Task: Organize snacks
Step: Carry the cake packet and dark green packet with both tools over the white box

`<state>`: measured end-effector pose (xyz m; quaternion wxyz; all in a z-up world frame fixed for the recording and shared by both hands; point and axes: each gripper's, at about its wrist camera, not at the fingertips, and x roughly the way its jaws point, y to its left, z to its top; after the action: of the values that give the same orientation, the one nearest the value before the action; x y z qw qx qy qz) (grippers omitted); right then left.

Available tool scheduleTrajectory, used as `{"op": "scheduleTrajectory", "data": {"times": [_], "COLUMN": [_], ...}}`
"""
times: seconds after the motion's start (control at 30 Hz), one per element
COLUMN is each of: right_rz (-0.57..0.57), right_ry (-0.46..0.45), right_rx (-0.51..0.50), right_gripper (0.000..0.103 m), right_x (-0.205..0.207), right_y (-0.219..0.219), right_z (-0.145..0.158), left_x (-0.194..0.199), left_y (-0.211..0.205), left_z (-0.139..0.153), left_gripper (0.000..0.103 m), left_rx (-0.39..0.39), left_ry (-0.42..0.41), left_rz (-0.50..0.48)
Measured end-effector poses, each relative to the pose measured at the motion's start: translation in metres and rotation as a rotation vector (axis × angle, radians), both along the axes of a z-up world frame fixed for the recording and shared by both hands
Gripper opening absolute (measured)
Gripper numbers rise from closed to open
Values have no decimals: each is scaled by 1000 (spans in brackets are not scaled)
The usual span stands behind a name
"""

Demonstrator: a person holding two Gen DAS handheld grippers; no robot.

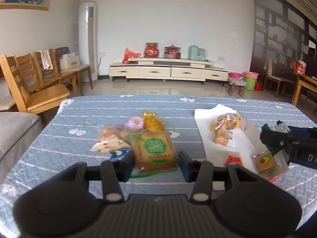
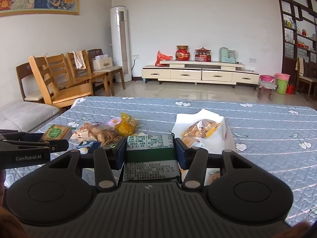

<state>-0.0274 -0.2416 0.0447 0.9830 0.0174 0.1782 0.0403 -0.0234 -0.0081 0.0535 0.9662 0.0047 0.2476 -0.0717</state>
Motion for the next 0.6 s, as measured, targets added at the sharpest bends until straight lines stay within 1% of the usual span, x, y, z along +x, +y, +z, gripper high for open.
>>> {"op": "scheduleTrajectory", "data": {"times": [0.6], "right_rz": [-107], "right_ry": [-22], "right_rx": [3], "right_gripper": [64], "right_x": [-17], "right_y": [-29], "right_z": [7], "left_x": [12], "left_y": [-46], "left_z": [10], "left_gripper": [47], "left_rx": [4], "left_ry": [-14], "left_rz": [-114]}}
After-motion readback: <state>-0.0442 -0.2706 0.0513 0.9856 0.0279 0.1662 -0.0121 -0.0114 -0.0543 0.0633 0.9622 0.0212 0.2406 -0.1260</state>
